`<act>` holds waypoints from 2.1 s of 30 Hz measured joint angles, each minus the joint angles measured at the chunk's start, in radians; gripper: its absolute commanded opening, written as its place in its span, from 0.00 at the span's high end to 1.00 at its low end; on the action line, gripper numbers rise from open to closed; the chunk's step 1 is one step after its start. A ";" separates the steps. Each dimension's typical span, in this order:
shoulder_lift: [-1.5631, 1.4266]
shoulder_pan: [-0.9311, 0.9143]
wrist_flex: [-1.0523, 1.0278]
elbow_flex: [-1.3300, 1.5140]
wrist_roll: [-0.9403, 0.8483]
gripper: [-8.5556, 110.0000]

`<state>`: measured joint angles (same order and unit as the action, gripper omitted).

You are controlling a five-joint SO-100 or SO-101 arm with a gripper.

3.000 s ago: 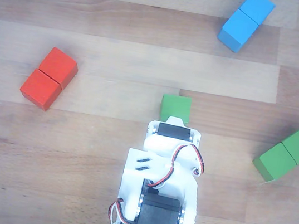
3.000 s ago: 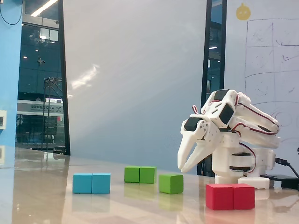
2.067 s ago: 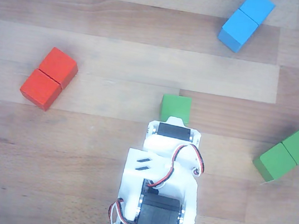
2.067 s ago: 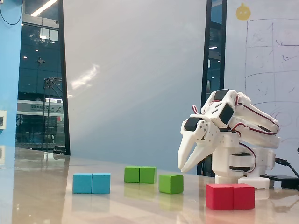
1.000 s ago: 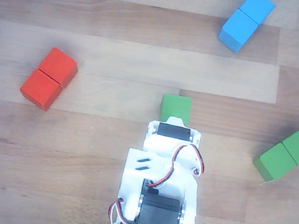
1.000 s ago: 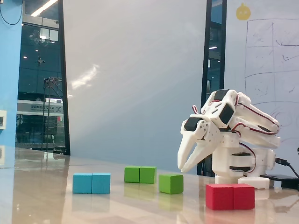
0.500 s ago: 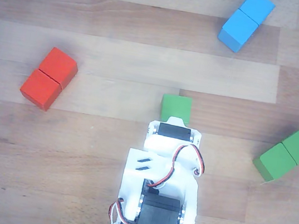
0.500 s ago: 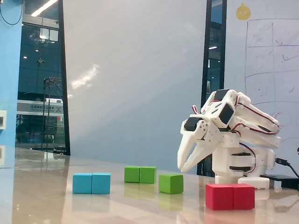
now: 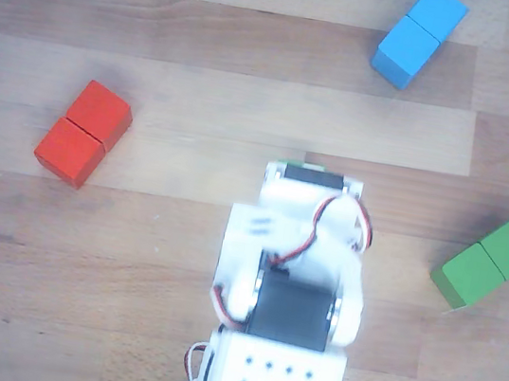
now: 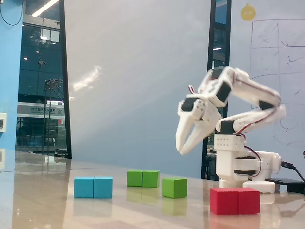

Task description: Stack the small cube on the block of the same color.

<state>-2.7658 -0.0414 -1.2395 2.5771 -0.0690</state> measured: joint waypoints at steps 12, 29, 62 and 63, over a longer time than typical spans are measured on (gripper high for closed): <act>0.546 0.000 0.000 -0.302 0.000 0.93; 0.759 0.000 0.018 -0.318 0.000 0.91; 0.896 0.038 0.018 -0.351 0.000 0.71; 0.896 0.038 0.018 -0.351 0.000 0.71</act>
<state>-1.8699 -0.0031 -1.2210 2.2258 -0.0690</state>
